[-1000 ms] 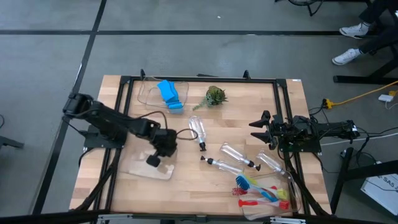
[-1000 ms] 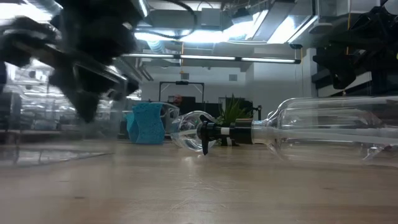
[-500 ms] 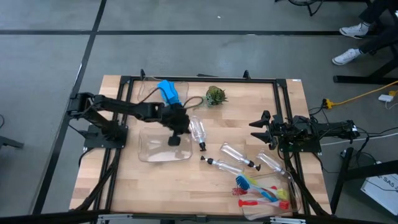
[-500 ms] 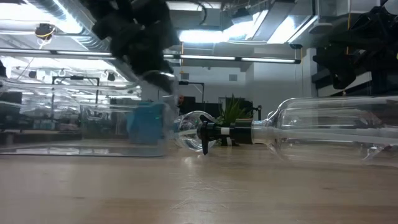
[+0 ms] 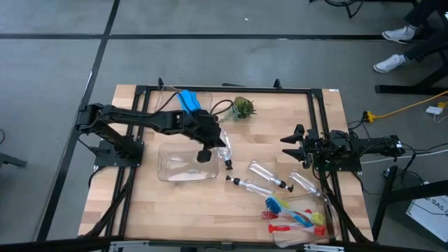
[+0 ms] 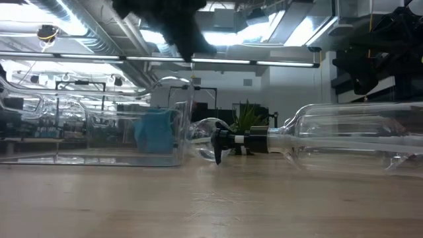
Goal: Pick & Place Kitchen Sink Supplies
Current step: Put the transparent soap dispenser into the middle transparent bin
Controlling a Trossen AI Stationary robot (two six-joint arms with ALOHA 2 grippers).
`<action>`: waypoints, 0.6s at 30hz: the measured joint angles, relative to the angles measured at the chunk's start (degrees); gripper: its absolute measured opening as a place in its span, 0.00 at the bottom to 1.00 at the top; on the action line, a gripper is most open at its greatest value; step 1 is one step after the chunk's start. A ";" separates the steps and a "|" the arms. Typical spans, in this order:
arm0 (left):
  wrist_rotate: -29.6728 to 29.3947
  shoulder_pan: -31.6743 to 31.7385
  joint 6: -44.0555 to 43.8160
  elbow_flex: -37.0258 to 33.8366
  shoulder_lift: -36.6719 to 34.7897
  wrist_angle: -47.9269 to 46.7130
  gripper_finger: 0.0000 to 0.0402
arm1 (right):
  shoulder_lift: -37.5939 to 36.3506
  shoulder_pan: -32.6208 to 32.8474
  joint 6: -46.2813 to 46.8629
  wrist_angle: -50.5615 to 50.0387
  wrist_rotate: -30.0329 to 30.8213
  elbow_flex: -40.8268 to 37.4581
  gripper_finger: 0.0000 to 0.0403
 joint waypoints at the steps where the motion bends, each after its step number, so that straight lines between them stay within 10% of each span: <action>1: -0.03 -0.09 0.21 0.98 0.00 0.02 0.01 | 0.00 0.00 0.01 0.01 0.00 0.00 0.61; 18: -9.25 -0.54 0.22 9.75 -0.07 6.03 0.01 | 0.00 -0.01 -0.01 0.01 0.00 0.00 0.61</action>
